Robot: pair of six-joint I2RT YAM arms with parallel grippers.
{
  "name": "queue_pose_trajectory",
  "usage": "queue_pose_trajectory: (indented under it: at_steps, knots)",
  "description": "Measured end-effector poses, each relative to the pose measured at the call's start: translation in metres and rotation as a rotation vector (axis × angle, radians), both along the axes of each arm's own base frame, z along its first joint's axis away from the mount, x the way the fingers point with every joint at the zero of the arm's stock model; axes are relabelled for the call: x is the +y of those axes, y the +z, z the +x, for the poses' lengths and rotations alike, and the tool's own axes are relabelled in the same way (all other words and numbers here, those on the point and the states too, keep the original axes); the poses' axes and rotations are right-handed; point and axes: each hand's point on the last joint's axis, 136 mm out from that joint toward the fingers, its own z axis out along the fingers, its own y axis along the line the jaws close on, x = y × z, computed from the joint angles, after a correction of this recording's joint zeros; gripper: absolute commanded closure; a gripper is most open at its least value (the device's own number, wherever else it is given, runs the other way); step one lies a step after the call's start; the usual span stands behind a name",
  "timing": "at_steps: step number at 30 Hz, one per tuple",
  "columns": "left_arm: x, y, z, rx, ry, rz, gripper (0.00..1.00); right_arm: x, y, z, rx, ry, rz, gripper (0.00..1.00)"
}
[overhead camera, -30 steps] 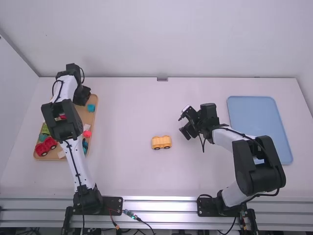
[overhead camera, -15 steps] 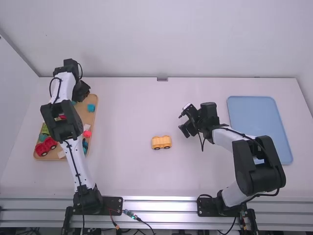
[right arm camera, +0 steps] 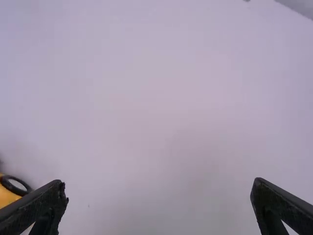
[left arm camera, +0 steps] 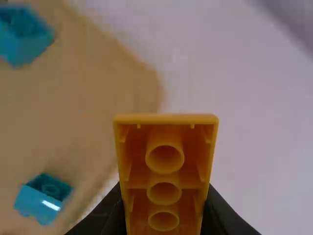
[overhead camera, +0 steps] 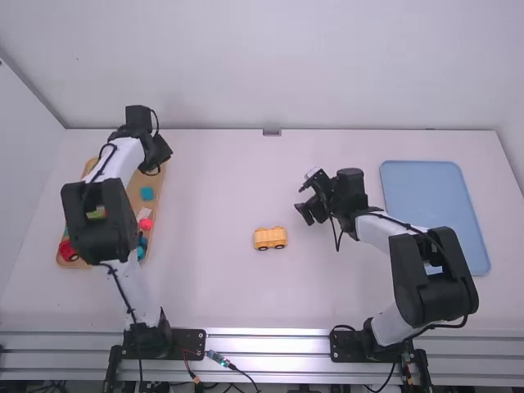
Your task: Assemble lego blocks to make yellow taxi
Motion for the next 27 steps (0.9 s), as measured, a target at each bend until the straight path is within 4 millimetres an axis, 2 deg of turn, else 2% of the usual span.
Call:
queue_pose_trajectory:
  at_steps: [1,3,5,6,10,13,14,18,21,25,27]
  knots:
    - [-0.003,0.006,0.000,-0.019,-0.013,0.004,0.98,0.001,0.001,0.000,-0.003,0.006,0.006,0.01]
    - [-0.023,0.036,-0.004,-0.109,-0.106,0.021,0.98,0.013,0.011,-0.001,-0.019,0.050,0.072,0.01]
    - [-0.046,0.046,-0.016,-0.147,-0.235,0.024,0.98,0.022,0.022,-0.001,-0.034,0.080,0.138,0.01]
    - [-0.046,0.046,-0.016,-0.147,-0.235,0.024,0.98,0.022,0.022,-0.001,-0.034,0.080,0.138,0.01]
    - [-0.104,0.030,-0.044,-0.170,-0.627,-0.039,0.98,0.037,0.045,0.001,-0.046,0.104,0.274,0.01]
    - [-0.135,0.021,-0.066,-0.202,-0.840,-0.101,0.98,0.043,0.056,0.000,-0.042,0.119,0.338,0.01]
    - [-0.152,0.022,-0.079,-0.243,-0.962,-0.143,0.98,0.046,0.062,-0.002,-0.040,0.135,0.369,0.01]
    - [-0.187,0.035,-0.107,-0.380,-1.201,-0.212,0.98,0.056,0.074,-0.010,-0.031,0.205,0.441,0.00]
    - [-0.207,0.043,-0.123,-0.459,-1.330,-0.225,0.98,0.062,0.080,-0.018,-0.007,0.249,0.484,0.01]
    - [-0.251,0.044,-0.150,-0.541,-1.537,-0.245,0.98,0.070,0.089,-0.033,0.040,0.333,0.548,0.00]
    - [-0.271,0.045,-0.162,-0.568,-1.623,-0.255,0.98,0.075,0.100,-0.039,0.032,0.405,0.577,0.00]
